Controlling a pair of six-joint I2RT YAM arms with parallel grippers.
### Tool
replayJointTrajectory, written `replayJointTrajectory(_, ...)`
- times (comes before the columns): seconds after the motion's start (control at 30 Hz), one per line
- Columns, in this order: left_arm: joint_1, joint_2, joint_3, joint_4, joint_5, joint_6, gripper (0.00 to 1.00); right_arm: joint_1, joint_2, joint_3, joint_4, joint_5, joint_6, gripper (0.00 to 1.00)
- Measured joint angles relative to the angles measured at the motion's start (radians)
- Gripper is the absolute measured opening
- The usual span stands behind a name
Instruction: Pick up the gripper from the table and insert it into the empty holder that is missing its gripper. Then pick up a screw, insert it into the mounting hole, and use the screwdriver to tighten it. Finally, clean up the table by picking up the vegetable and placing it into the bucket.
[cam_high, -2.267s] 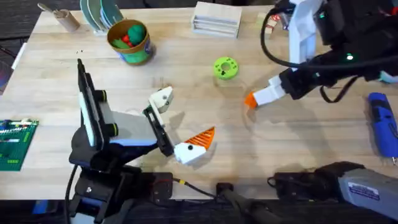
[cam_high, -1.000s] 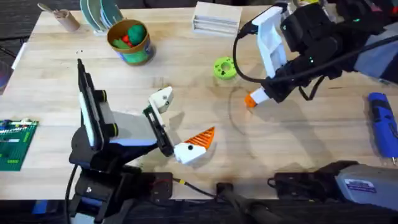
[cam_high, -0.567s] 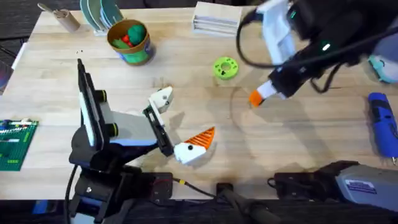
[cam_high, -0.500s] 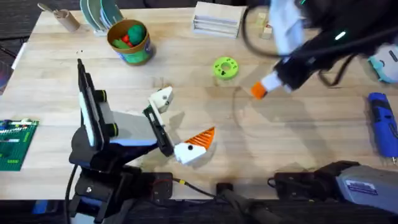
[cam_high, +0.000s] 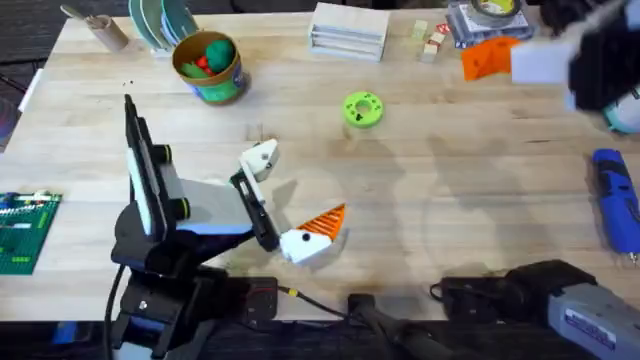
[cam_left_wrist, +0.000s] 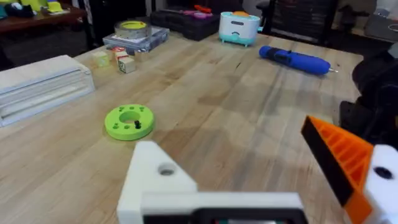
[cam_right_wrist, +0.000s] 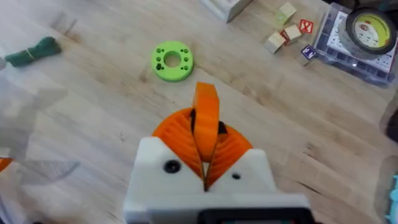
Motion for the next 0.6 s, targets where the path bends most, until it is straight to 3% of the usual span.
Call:
replayJointTrajectory(0.13, 0.000, 0.000, 0.000, 0.000, 0.000, 0.000, 0.992, -0.001, -0.162, -0.202, 0.156, -0.038, 0.084, 0.013)
replayJointTrajectory(0.33, 0.000, 0.000, 0.000, 0.000, 0.000, 0.000, 0.992, 0.004, -0.348, -0.585, 0.625, -0.254, 0.382, 0.013)
replayJointTrajectory(0.53, 0.000, 0.000, 0.000, 0.000, 0.000, 0.000, 0.992, 0.066, -0.319, -0.862, 0.993, -0.412, 0.750, 0.012)
replayJointTrajectory(0.57, 0.000, 0.000, 0.000, 0.000, 0.000, 0.000, 0.993, 0.120, -0.264, -0.917, 1.116, -0.454, 0.884, 0.011)
replayJointTrajectory(0.6, 0.000, 0.000, 0.000, 0.000, 0.000, 0.000, 0.992, 0.140, -0.242, -0.922, 1.148, -0.463, 0.915, 0.011)
